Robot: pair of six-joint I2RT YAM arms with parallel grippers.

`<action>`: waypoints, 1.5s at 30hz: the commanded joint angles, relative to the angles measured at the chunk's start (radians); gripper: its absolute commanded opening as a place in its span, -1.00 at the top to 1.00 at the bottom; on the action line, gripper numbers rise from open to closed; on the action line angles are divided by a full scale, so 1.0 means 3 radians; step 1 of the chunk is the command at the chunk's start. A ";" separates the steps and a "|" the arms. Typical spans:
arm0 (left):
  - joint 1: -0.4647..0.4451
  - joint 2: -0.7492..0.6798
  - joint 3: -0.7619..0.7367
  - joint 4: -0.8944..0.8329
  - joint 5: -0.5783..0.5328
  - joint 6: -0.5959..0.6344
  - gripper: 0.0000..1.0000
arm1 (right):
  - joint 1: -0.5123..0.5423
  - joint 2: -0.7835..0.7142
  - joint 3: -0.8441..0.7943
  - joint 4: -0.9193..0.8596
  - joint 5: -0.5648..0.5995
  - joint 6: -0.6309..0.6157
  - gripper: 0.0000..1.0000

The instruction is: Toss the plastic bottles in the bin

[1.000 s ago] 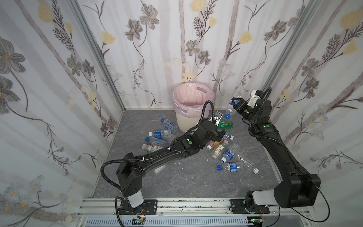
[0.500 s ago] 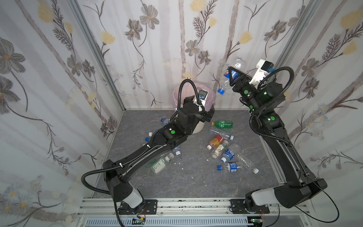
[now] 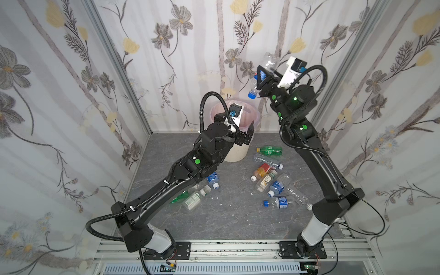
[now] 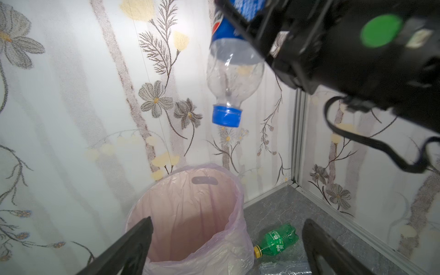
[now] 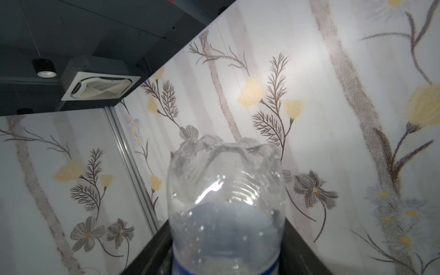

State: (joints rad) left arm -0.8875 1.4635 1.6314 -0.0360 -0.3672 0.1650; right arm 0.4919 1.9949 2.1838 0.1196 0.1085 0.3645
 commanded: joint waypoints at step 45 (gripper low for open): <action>0.1350 -0.0874 -0.1393 -0.0417 0.0423 -0.1813 -1.00 | 0.0116 -0.0157 -0.0605 -0.0748 -0.0123 -0.0037 -0.99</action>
State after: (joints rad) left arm -0.5098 1.2232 1.2495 -0.1127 -0.2588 -0.2882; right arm 0.5114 2.0018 2.0953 -0.2058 0.0853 0.3801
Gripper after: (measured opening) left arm 0.997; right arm 0.995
